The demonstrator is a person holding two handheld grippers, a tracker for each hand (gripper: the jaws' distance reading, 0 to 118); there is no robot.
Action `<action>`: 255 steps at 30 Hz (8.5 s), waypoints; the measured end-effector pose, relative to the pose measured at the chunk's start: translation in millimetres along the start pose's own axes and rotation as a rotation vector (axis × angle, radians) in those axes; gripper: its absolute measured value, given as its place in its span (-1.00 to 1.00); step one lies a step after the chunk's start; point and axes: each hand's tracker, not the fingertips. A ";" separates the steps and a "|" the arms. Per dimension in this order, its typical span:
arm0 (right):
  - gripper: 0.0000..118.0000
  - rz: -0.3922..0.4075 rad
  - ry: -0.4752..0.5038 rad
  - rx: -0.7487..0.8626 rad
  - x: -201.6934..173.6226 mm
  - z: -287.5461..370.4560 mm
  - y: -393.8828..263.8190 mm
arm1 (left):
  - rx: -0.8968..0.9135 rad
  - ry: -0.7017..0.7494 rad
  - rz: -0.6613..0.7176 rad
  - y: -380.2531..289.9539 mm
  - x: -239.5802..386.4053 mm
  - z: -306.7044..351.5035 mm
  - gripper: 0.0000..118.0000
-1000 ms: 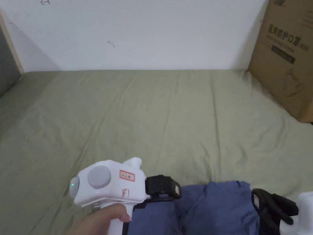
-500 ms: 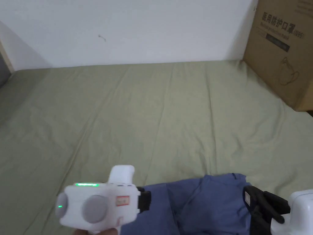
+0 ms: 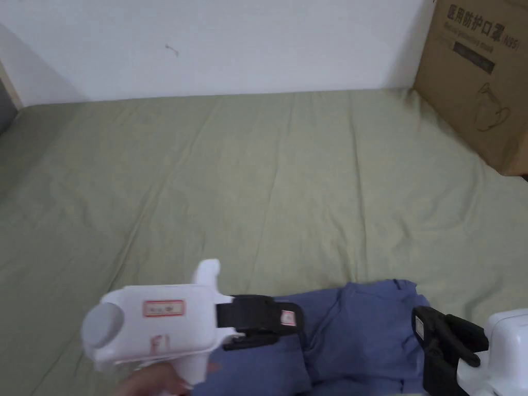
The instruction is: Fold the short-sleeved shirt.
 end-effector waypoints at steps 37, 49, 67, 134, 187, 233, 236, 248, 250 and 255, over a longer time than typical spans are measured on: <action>-0.99 -0.005 0.052 -0.119 -22.3 -30.6 9.8 | -0.020 0.230 0.102 1.5 -100.0 53.0 -0.87; -0.99 -0.061 0.097 -0.102 -8.0 -15.7 -5.8 | 0.000 0.949 -0.150 18.9 14.8 121.5 -0.87; -0.99 -0.168 -0.006 -0.100 49.8 -0.1 -12.5 | -0.022 0.402 -0.020 30.6 40.2 -37.1 0.97; -0.99 0.185 0.218 -0.771 -50.5 -227.1 -30.2 | 0.337 0.411 0.017 -45.8 -11.2 144.0 -0.96; -0.99 -0.014 0.171 -0.455 -46.4 -105.9 5.4 | 0.458 0.798 -0.293 -5.9 -6.9 199.4 -0.69; 1.00 0.115 -0.135 0.439 -48.3 49.4 67.2 | 0.985 0.825 -0.878 -127.5 186.2 104.8 1.00; 1.00 0.118 -0.124 0.431 -51.9 48.1 69.3 | 0.968 0.774 -0.886 -127.1 187.2 106.8 1.00; 1.00 0.127 -0.117 0.402 -54.7 44.6 61.9 | 0.972 0.781 -0.748 -121.6 187.5 111.5 1.00; 1.00 0.131 -0.115 0.394 -55.3 44.6 60.7 | 0.936 0.768 -0.667 -118.4 191.2 113.9 1.00; 1.00 0.132 -0.109 0.375 -56.1 42.1 57.7 | 0.938 0.834 -0.608 -113.2 197.7 110.6 0.99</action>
